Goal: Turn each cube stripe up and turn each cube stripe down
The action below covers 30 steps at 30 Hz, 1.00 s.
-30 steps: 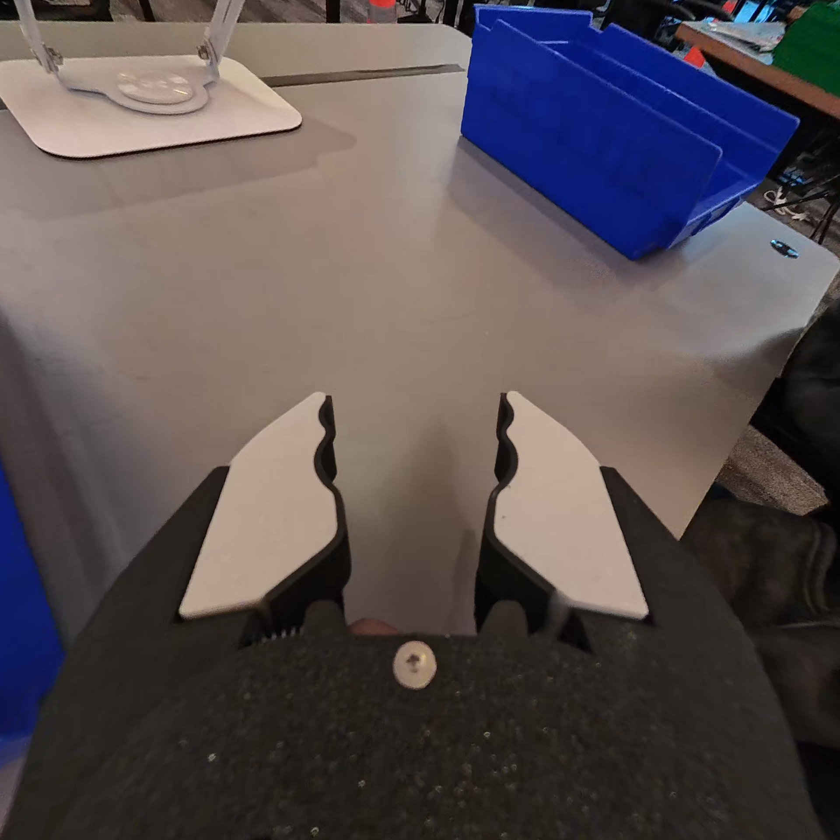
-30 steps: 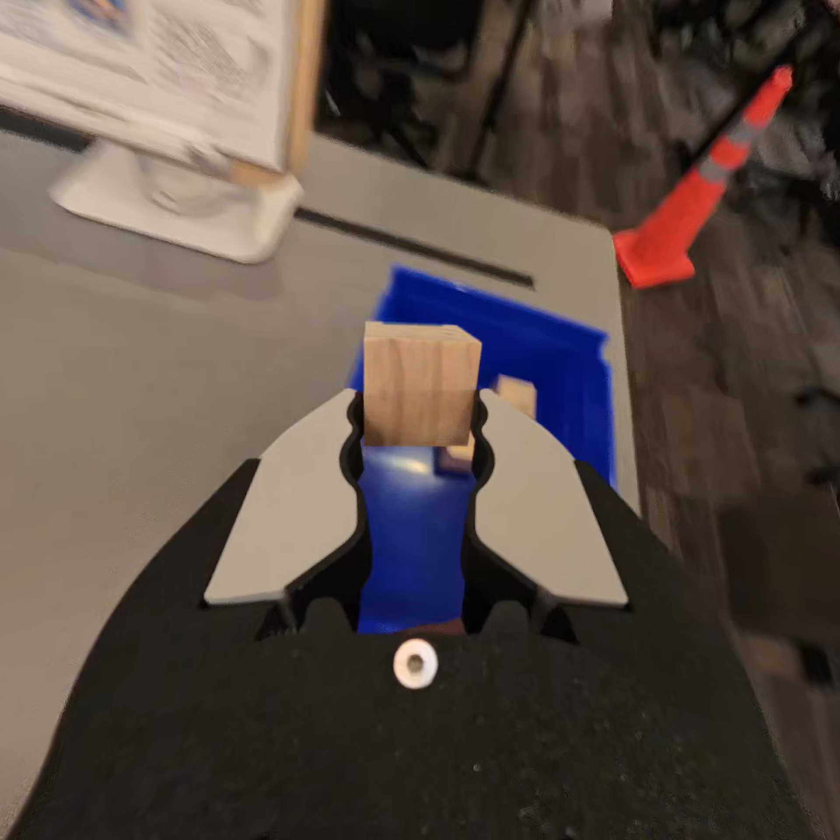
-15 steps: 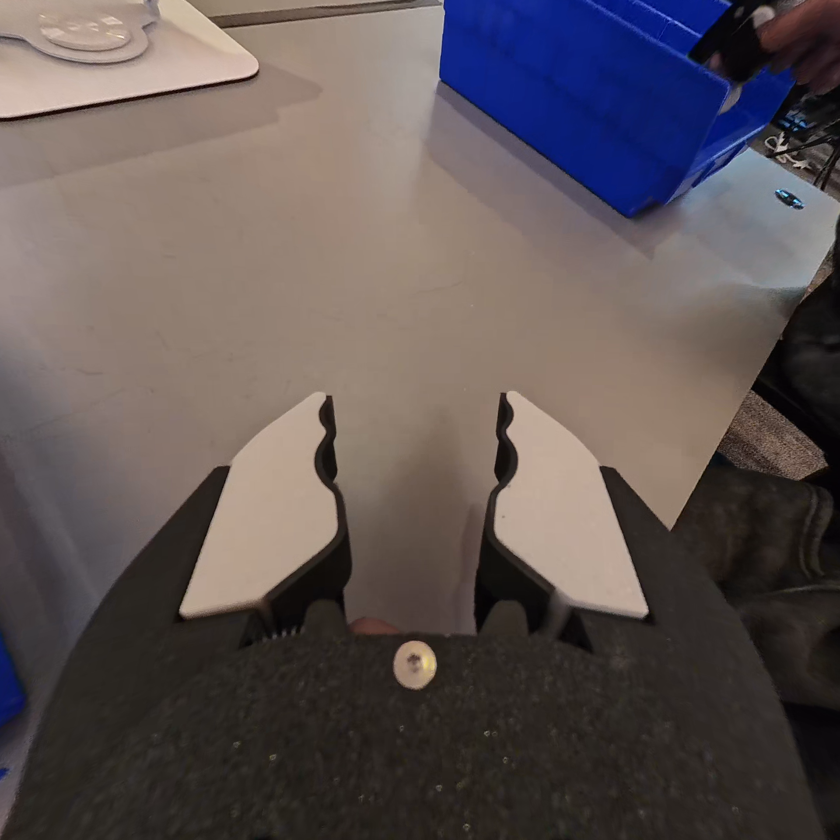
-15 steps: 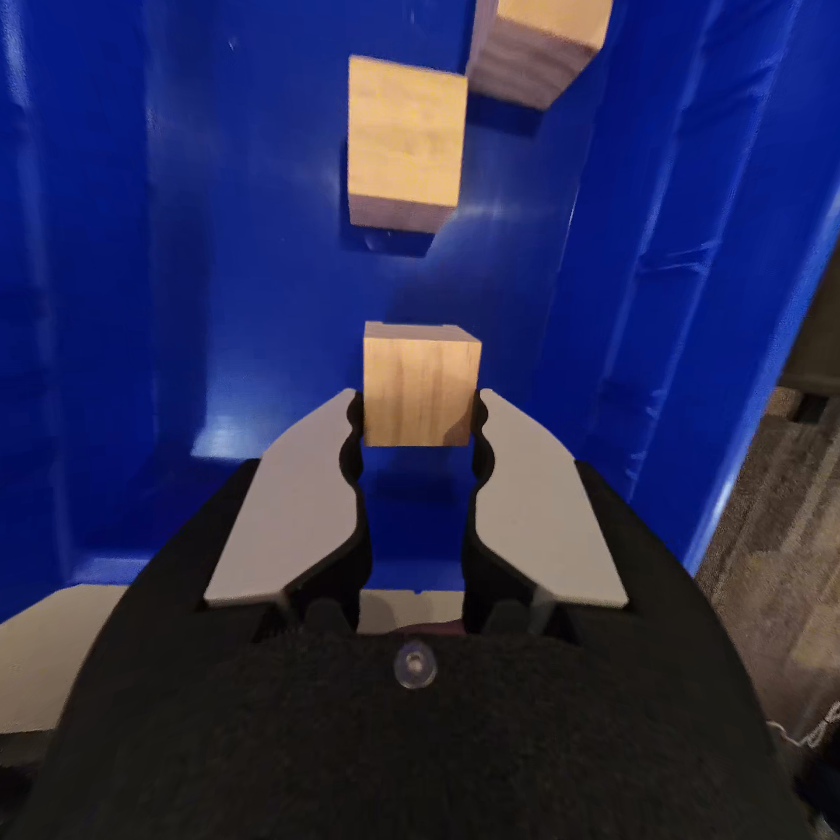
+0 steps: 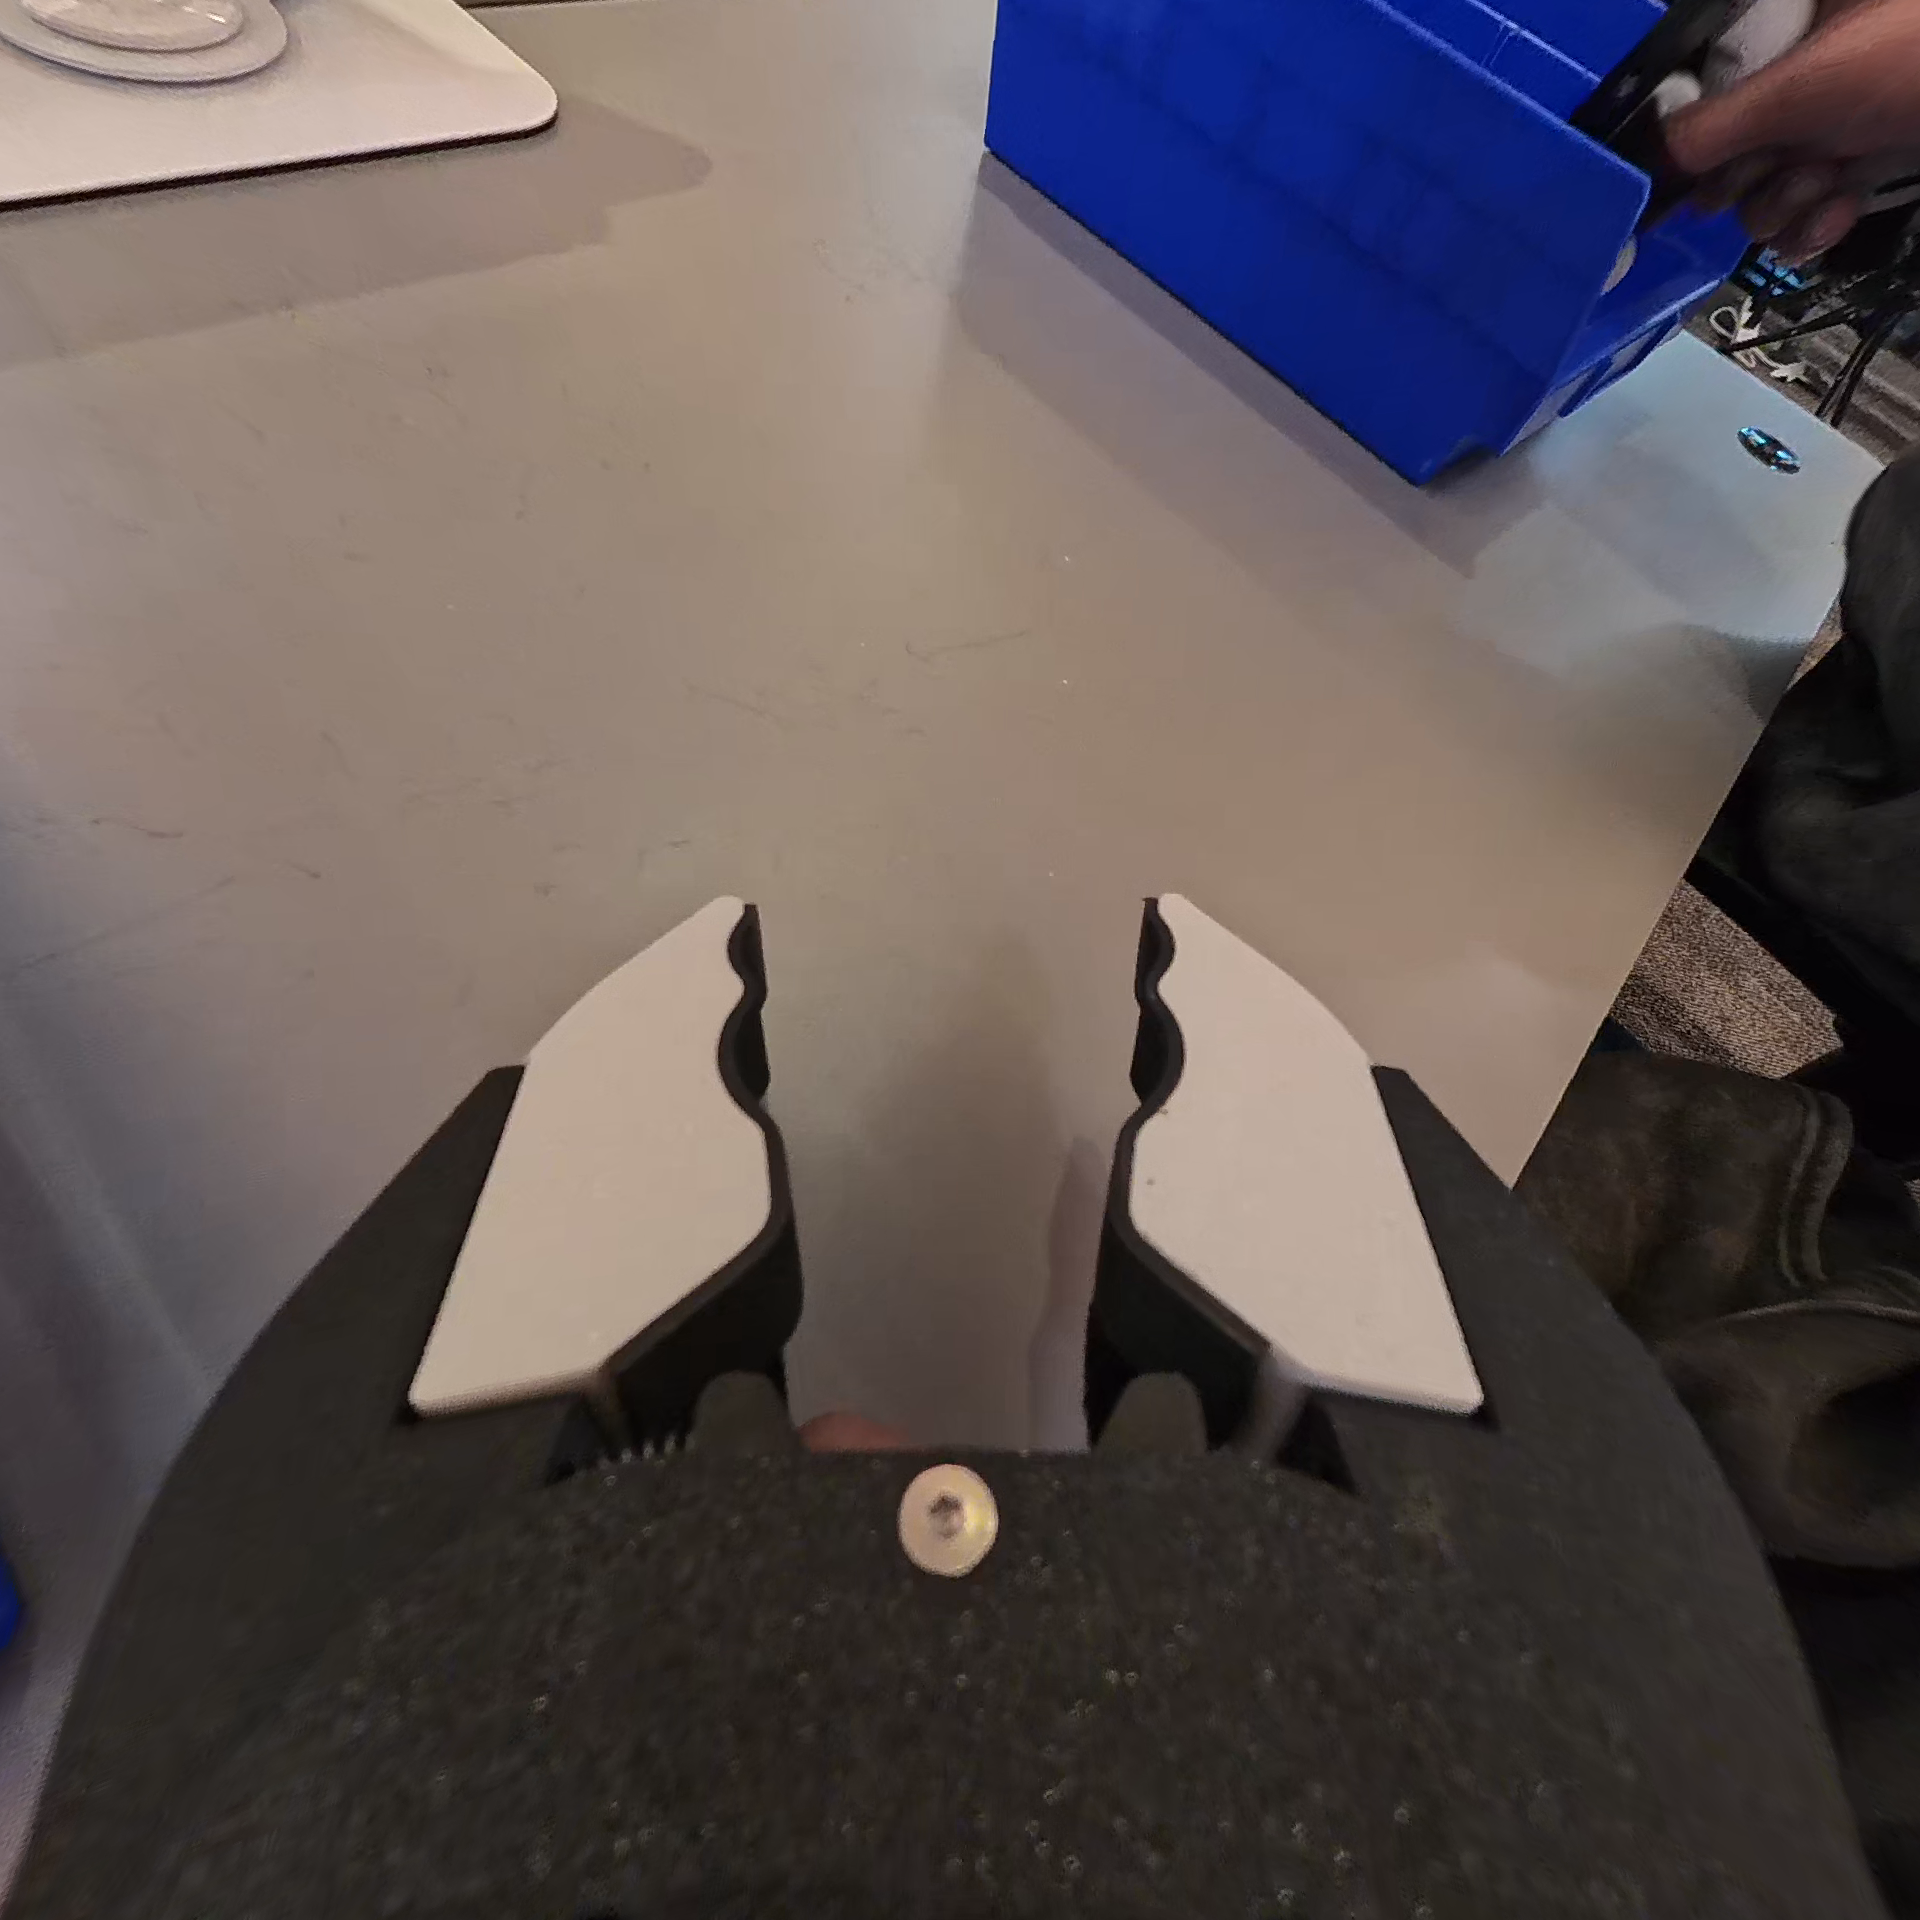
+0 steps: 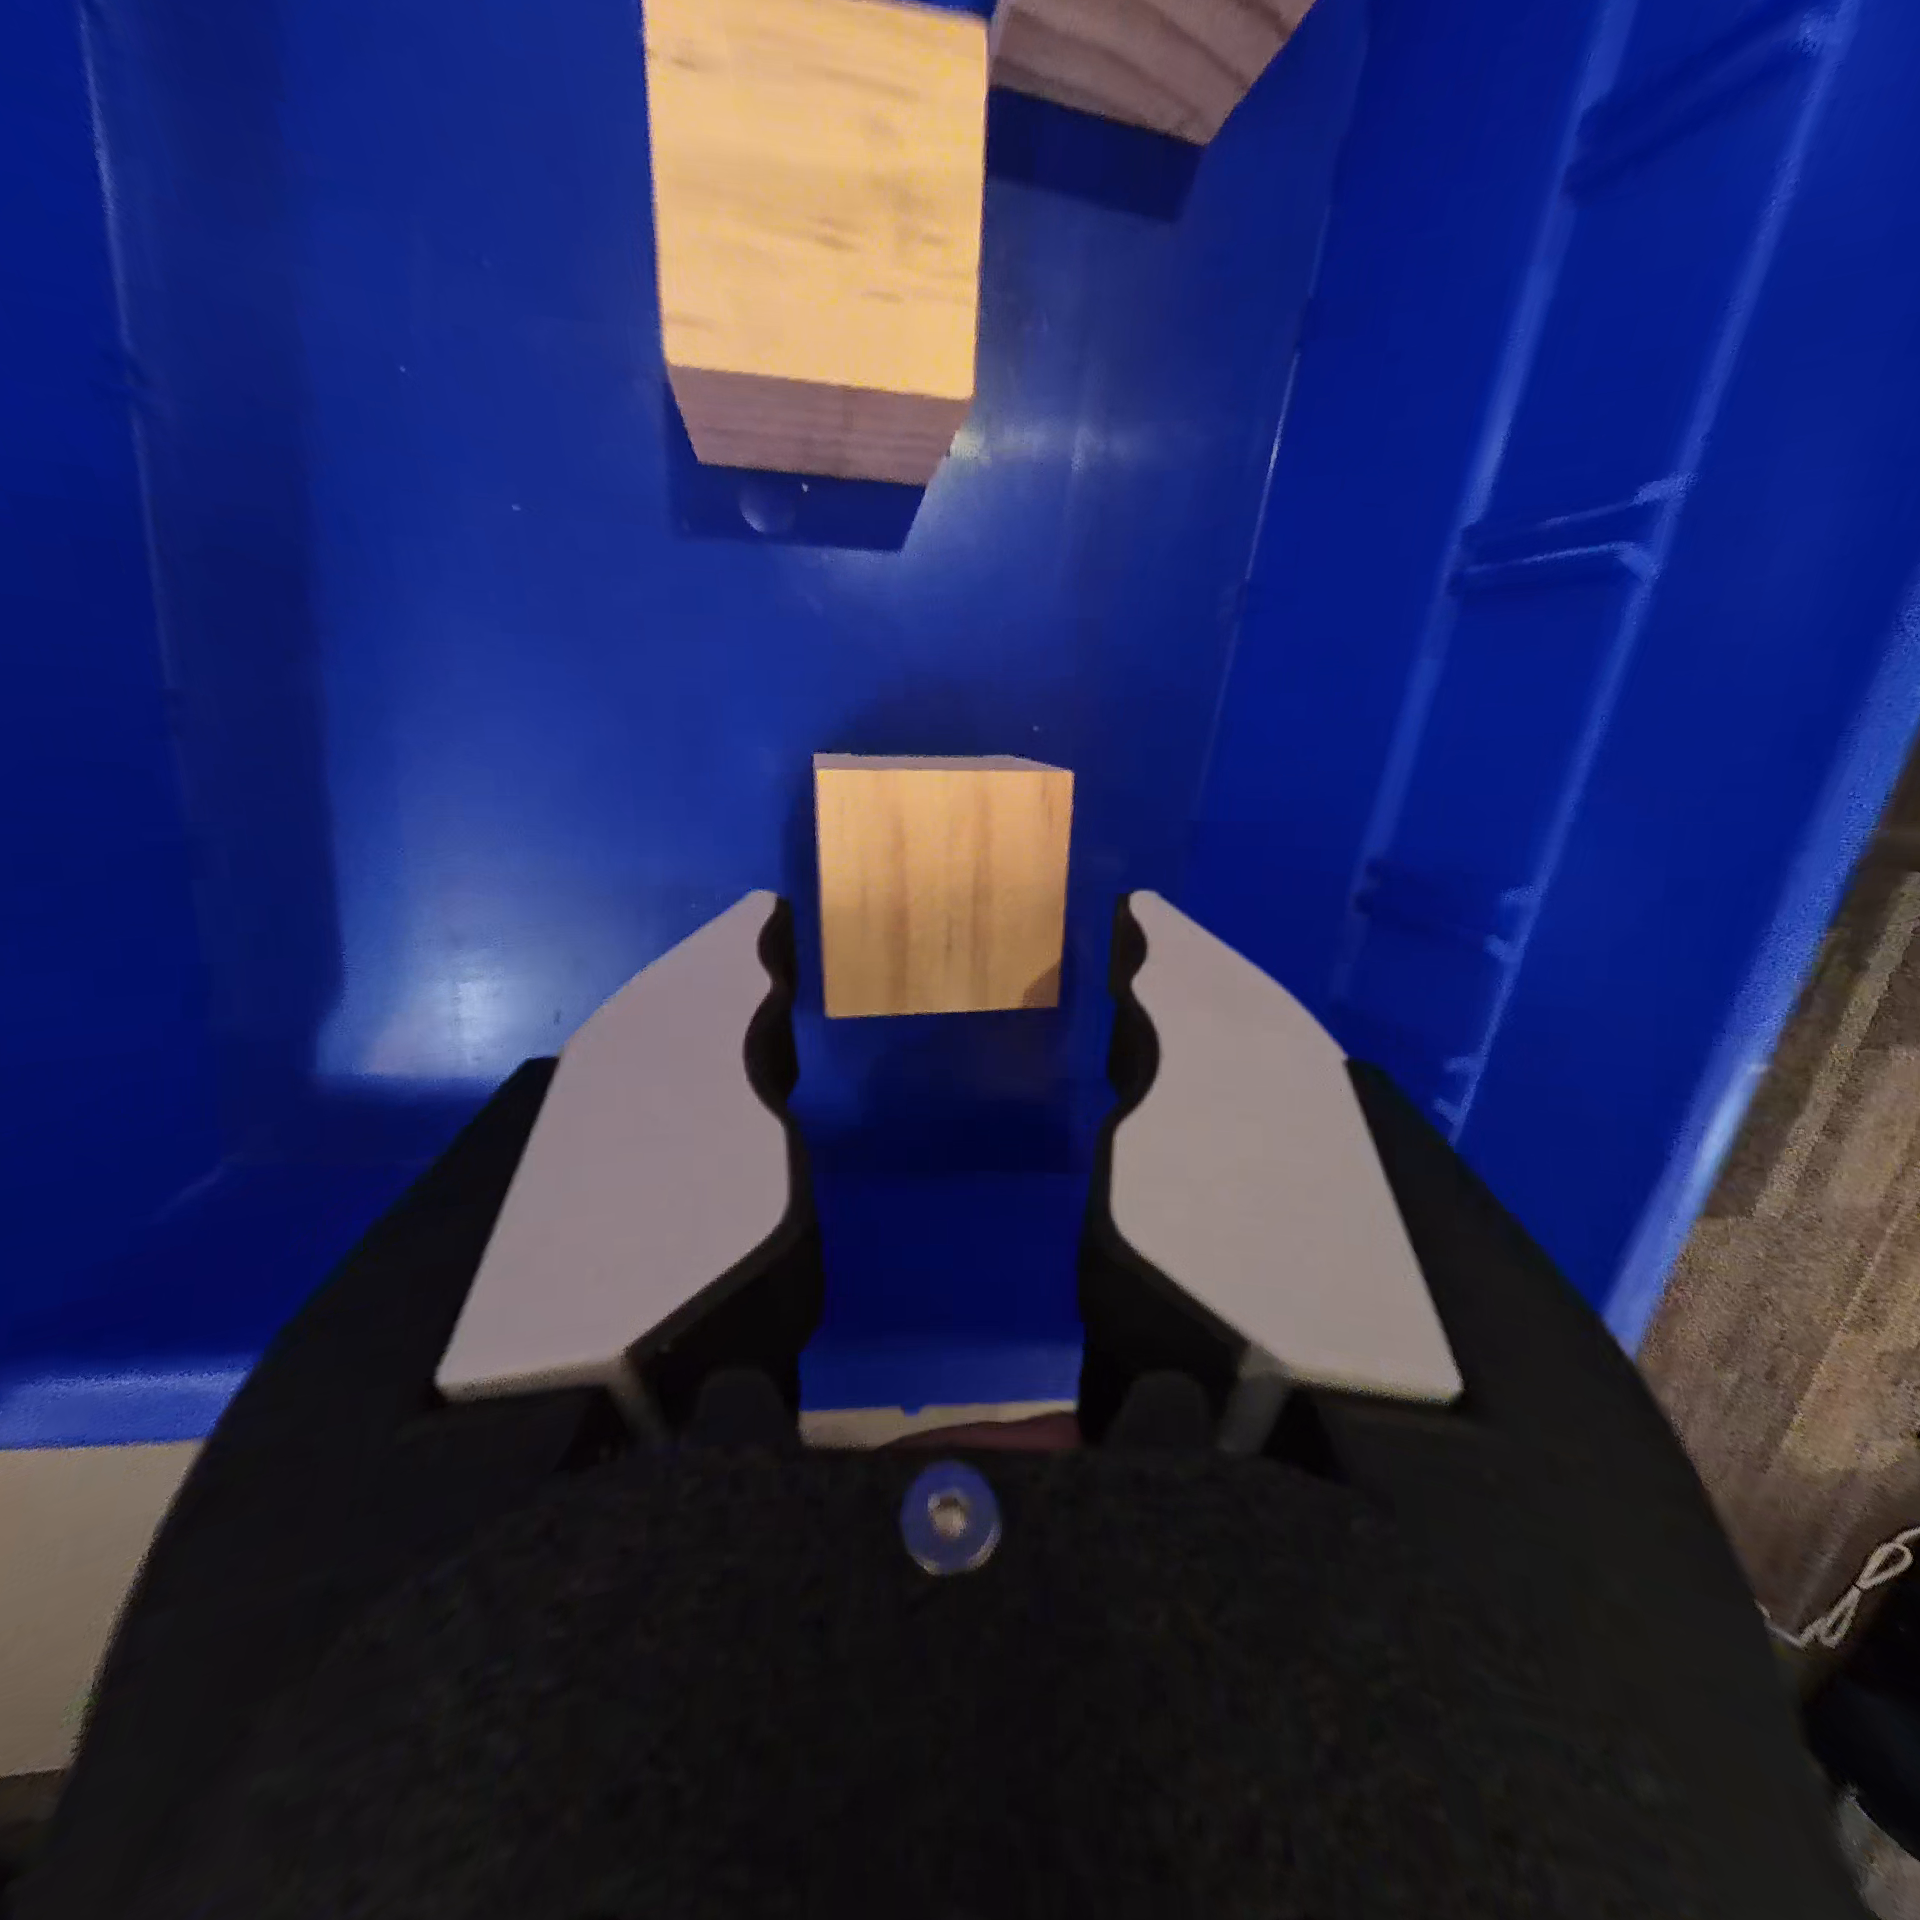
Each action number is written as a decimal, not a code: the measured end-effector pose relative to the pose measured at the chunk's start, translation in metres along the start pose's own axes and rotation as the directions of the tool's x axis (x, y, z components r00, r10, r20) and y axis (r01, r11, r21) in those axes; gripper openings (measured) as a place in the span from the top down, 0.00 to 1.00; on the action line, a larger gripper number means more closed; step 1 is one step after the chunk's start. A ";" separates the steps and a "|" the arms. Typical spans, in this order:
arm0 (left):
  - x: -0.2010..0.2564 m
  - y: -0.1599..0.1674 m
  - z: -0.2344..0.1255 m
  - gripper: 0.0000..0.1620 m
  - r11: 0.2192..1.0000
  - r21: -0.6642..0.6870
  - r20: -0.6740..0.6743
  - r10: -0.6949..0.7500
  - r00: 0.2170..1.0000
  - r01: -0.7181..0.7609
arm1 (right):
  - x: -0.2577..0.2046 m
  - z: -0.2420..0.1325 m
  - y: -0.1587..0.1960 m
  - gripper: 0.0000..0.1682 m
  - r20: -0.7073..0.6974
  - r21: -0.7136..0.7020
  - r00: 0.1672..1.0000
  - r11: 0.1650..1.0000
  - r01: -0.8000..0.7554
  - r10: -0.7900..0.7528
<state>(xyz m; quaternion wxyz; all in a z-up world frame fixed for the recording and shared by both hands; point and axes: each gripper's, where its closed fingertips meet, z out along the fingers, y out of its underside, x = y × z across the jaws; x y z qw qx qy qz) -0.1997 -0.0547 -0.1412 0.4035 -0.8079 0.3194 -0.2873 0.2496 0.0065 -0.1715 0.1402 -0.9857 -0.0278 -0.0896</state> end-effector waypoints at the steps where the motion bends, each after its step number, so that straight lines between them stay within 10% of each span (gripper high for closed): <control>1: 0.000 0.000 0.000 0.58 1.000 0.001 0.002 0.001 1.000 -0.001 | 0.000 -0.008 -0.003 0.64 0.001 0.032 1.000 0.999 -0.002 0.002; 6: -0.002 -0.002 -0.001 0.58 1.000 0.007 0.001 -0.006 1.000 0.006 | -0.019 -0.106 -0.048 0.64 0.045 0.429 0.999 0.903 0.001 -0.022; 11: -0.003 0.001 0.001 0.58 1.000 -0.006 0.004 -0.016 1.000 0.016 | -0.181 -0.194 -0.071 0.66 0.385 0.792 0.785 0.610 -0.011 -0.485; 15: -0.005 0.005 0.001 0.58 0.999 -0.020 0.017 -0.025 1.000 0.025 | -0.307 -0.178 -0.039 0.66 0.608 0.767 0.460 0.629 -0.128 -0.647; 24: -0.003 -0.040 -0.052 0.58 0.999 0.004 -0.036 -0.039 0.999 0.039 | -0.369 -0.136 -0.017 0.70 0.576 0.763 0.424 0.646 0.029 -0.699; 30: -0.174 -0.083 -0.136 0.59 0.975 -0.063 0.420 -0.169 0.892 0.214 | -0.362 -0.137 -0.018 0.71 0.647 0.714 0.402 0.700 -0.022 -0.648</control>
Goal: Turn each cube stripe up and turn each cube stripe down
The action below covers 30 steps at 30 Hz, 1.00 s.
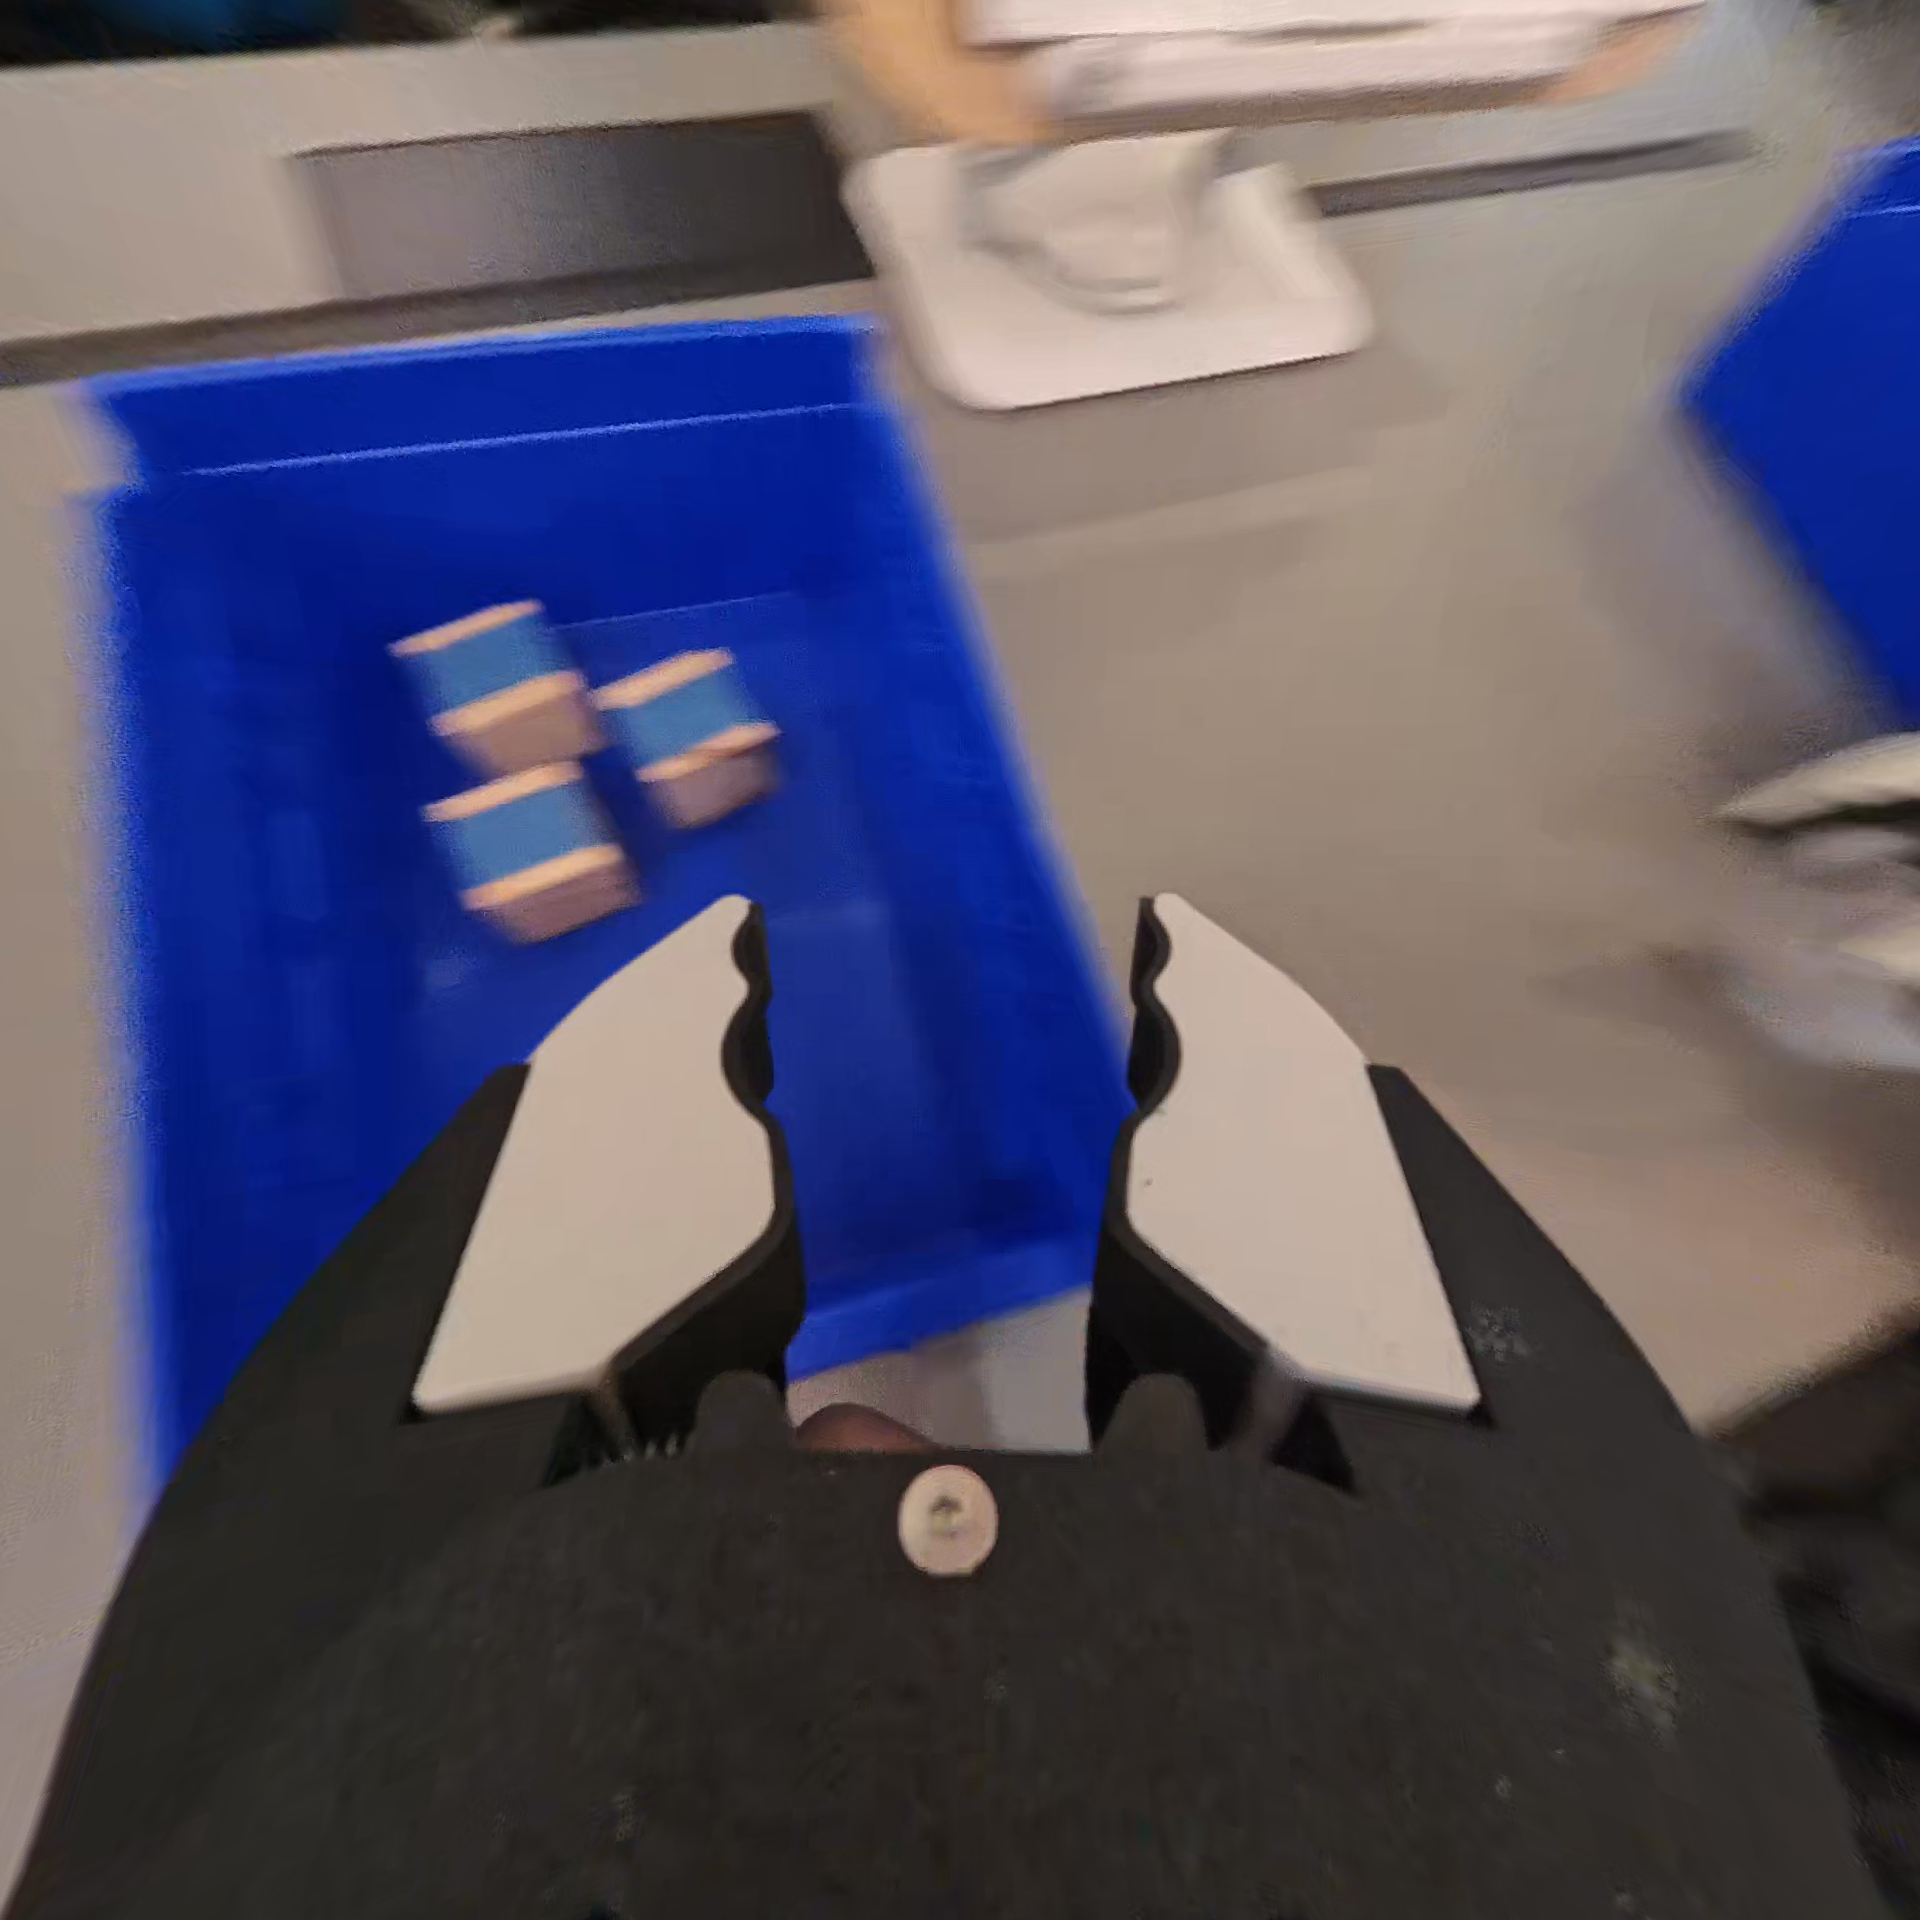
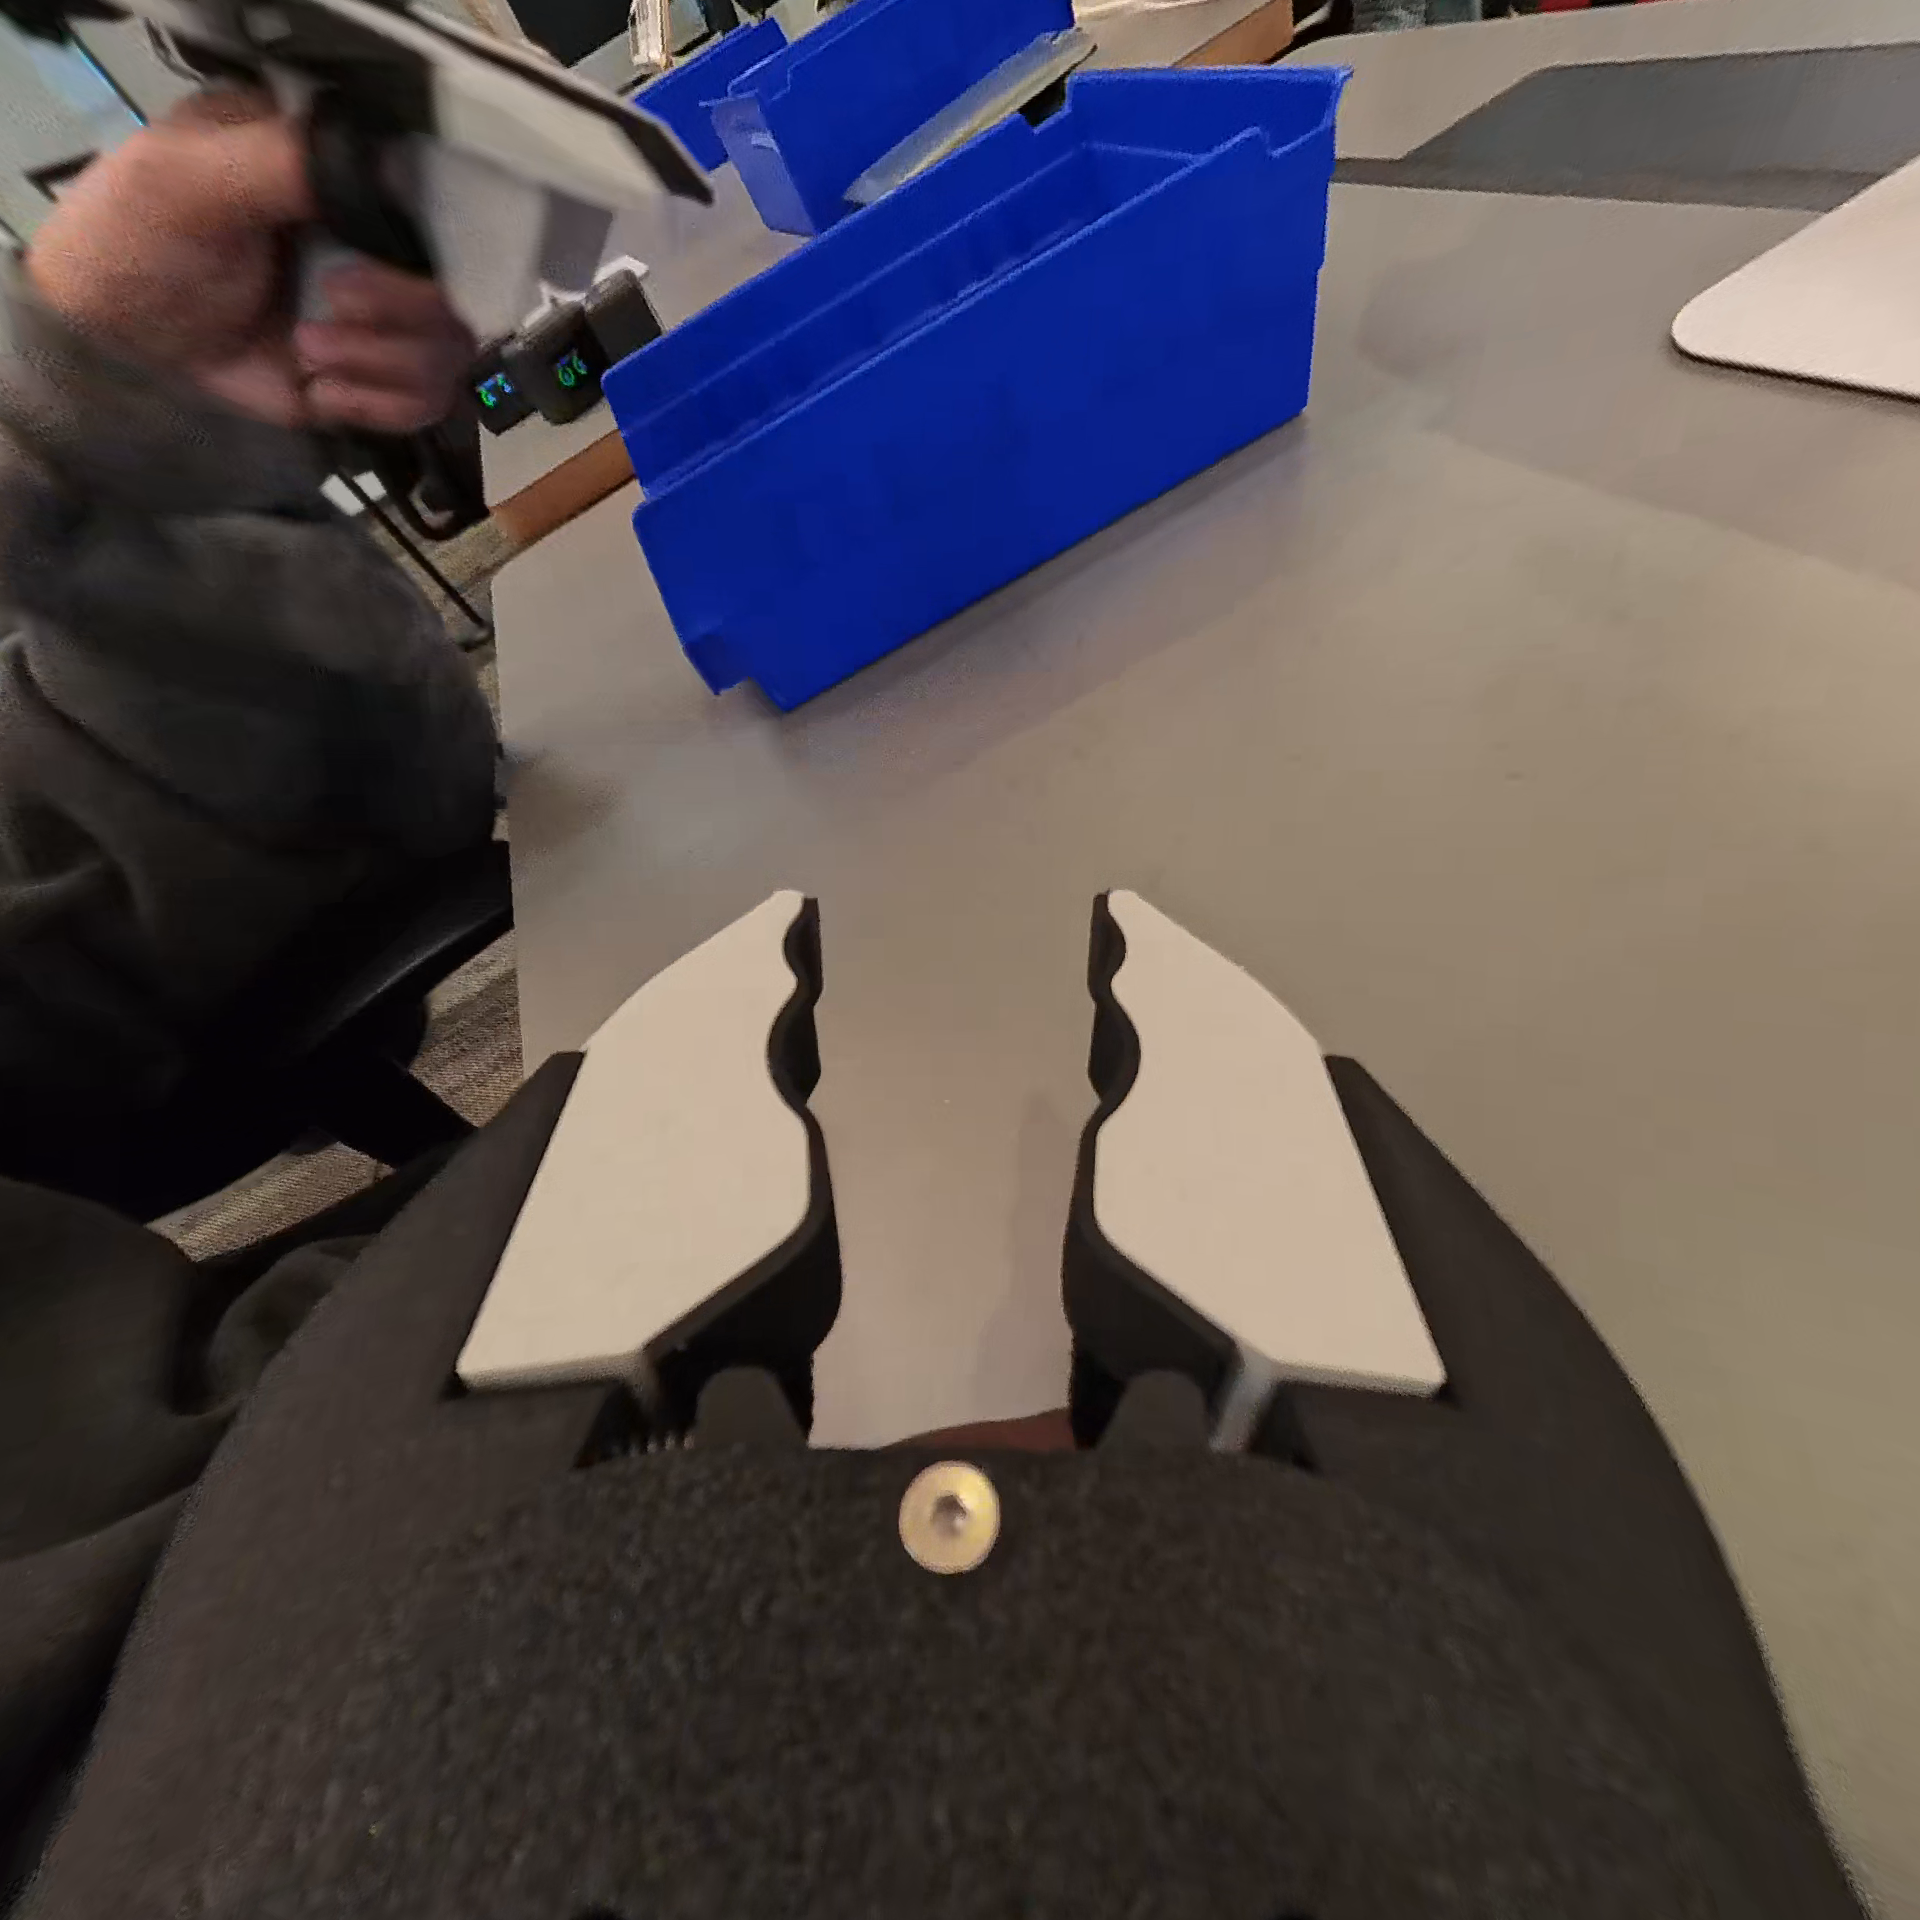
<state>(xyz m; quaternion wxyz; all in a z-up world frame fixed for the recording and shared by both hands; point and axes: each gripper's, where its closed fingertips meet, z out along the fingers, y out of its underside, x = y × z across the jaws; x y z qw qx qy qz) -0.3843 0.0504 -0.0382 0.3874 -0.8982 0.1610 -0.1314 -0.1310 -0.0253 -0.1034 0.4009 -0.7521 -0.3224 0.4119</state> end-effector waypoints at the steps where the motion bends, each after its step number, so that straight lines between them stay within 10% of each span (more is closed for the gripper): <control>1: -0.032 -0.002 0.010 0.58 0.998 -0.054 0.089 -0.034 0.995 0.039 | 0.001 -0.001 0.000 0.71 0.004 -0.003 1.000 1.000 -0.019 0.019; 8: -0.111 0.019 0.096 0.58 0.889 -0.381 0.212 -0.182 0.960 0.253 | 0.005 0.001 0.012 0.70 0.037 -0.055 0.990 0.990 -0.132 0.135; 21: -0.135 0.046 0.129 0.73 0.750 -0.569 0.322 -0.173 0.931 0.337 | -0.003 0.002 0.022 0.70 0.063 -0.121 0.986 0.982 -0.145 0.154; 27: -0.111 0.005 0.096 0.73 0.874 -0.413 0.229 -0.171 0.958 0.255 | 0.004 -0.009 0.010 0.71 0.051 -0.072 0.984 0.983 -0.168 0.172; 30: -0.058 -0.038 0.070 0.73 0.954 -0.211 -0.021 -0.221 0.975 0.212 | 0.012 -0.018 -0.003 0.71 0.033 -0.006 0.982 0.982 -0.188 0.188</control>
